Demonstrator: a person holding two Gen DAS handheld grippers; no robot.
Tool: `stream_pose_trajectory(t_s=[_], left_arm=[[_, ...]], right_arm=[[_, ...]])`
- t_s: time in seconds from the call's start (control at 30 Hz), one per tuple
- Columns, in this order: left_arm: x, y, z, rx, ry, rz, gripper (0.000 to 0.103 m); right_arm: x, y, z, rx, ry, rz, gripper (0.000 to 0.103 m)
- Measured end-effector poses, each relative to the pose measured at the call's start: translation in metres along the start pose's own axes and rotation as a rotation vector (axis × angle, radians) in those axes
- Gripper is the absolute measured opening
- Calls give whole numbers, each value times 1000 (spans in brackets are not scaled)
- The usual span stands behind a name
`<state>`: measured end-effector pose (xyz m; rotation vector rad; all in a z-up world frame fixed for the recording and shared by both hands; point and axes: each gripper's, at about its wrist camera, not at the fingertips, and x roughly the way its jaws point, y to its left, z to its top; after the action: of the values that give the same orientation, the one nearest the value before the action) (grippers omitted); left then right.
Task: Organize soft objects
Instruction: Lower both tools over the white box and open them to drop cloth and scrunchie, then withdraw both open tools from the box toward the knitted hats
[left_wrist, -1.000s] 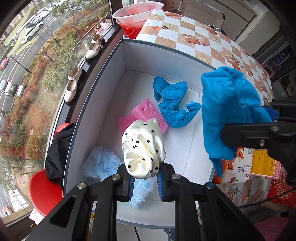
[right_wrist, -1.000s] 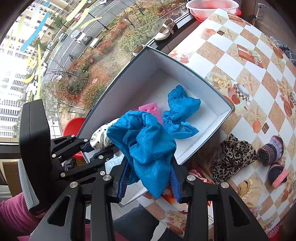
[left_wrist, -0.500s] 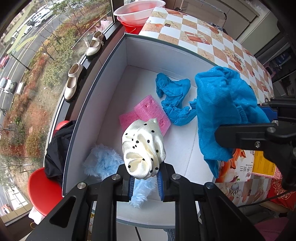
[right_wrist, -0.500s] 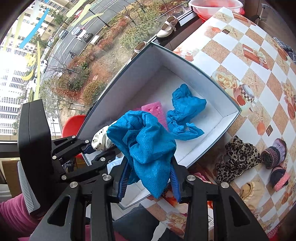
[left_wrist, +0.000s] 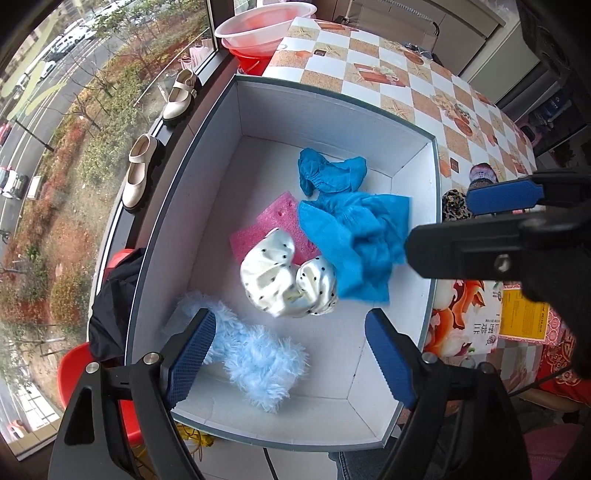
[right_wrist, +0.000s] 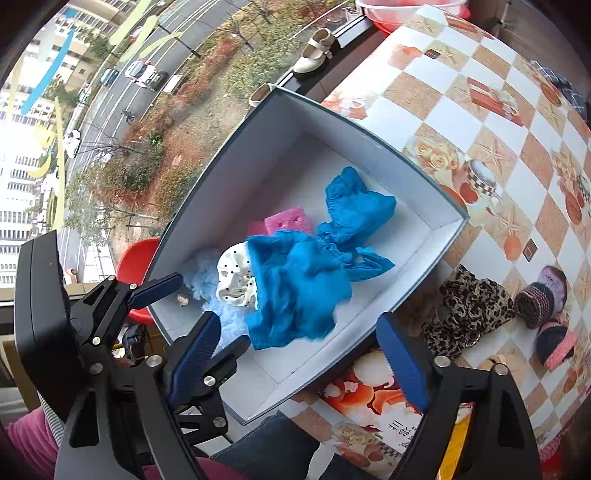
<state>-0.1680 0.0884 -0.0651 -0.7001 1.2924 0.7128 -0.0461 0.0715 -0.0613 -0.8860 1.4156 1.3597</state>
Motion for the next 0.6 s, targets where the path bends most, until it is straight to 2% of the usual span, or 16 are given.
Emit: stream_pose_trajectory(t_s=[0.07,0.17,0.2,0.23,0.43,0.6], left_arm=[[7,1,3,-14,64,-14,87],[0,4,5,-73,60,-144,89],[-4,2,6,-81,55,-183,92],[-9,-1,9,-78,49,-210,103],[-28,-43,28,14,24,-292,102],[-37,-85,36,127,35,-331,103]], right_arm=[[-6,-9,0,37,-13,-44,101],[-25,-19,-2,68,-53,-87,102],[-32,-23,-3,82,-64,-79,102],[-41,-28,-6,101,-77,-64,102],[-97,-70,-36,247,-149,48,102],[-145,-127,-80,391,-211,34,102]])
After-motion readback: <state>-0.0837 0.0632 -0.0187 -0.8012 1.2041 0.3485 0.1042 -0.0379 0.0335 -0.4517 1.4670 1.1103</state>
